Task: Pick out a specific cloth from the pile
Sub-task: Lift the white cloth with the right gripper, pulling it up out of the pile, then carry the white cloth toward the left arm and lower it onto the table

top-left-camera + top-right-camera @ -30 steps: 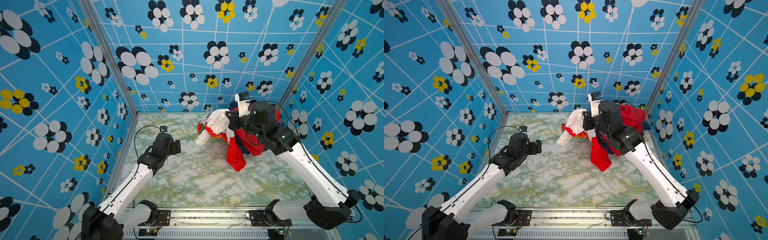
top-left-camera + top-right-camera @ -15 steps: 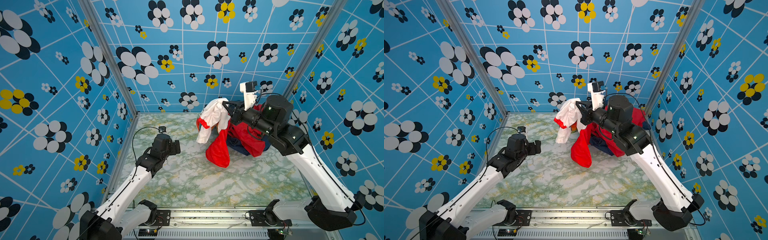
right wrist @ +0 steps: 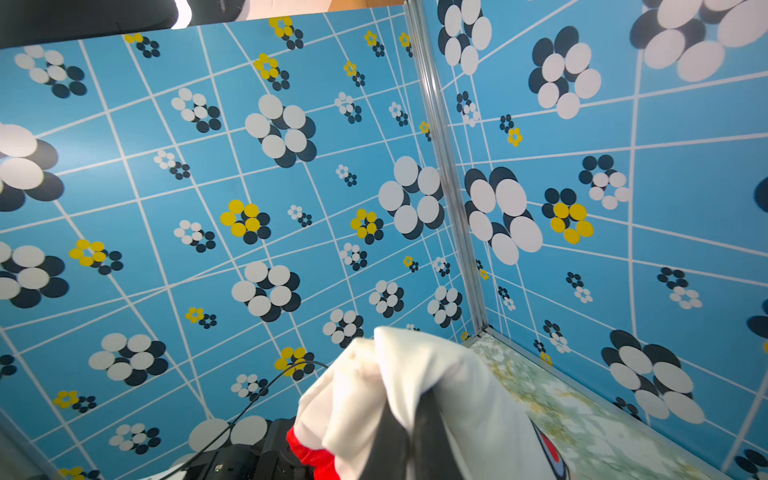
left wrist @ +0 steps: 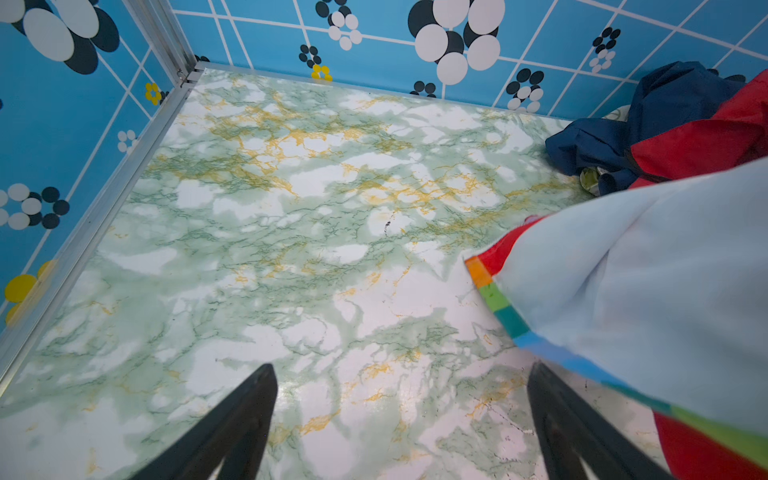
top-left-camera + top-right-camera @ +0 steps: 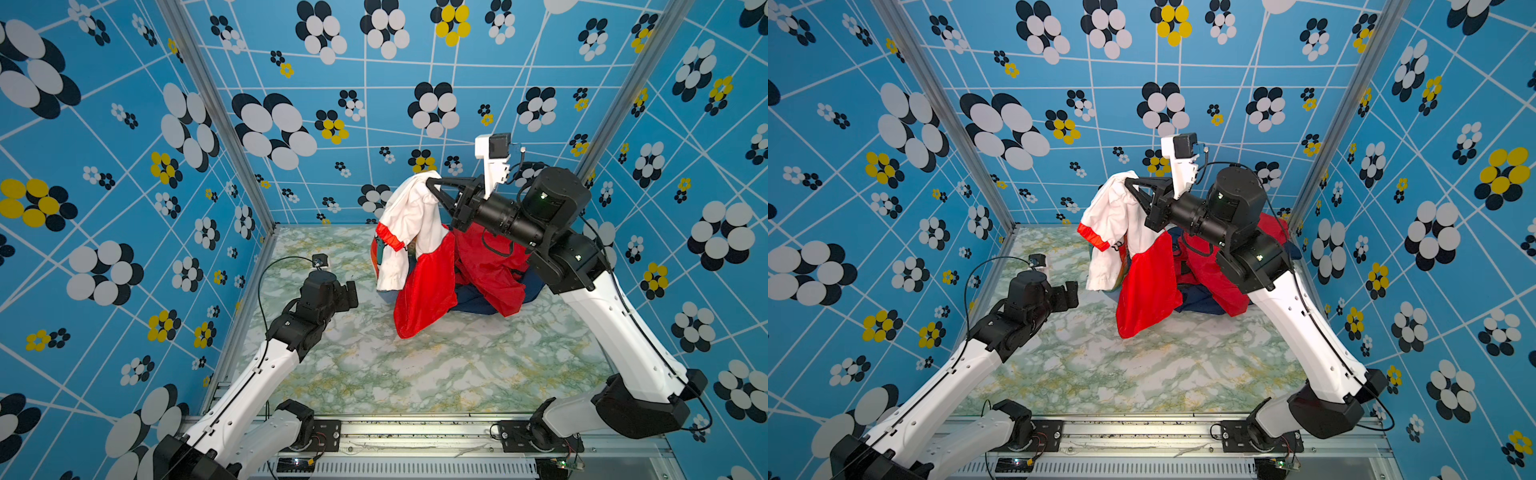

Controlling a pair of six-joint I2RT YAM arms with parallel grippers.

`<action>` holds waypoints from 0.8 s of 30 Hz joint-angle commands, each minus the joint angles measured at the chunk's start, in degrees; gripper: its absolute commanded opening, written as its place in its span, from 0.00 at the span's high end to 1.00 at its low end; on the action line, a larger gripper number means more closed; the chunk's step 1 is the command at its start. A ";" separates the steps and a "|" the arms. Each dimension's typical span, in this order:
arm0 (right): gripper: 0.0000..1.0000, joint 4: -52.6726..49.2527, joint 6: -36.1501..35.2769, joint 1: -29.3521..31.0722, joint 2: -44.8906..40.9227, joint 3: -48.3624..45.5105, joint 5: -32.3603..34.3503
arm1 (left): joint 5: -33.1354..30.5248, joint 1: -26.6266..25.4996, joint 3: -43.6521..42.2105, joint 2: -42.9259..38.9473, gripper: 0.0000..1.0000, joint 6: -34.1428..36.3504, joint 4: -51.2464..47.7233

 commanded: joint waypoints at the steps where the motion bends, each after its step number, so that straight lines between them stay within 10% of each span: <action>1: 1.00 7.59 3.11 1.28 2.05 4.48 -6.17 | -2.23 -0.41 -1.27 -2.03 0.05 -0.45 -0.12; 24: 1.00 12.69 18.77 6.69 34.02 38.98 -20.87 | -15.79 -0.30 -2.51 -17.98 0.04 -0.09 -6.41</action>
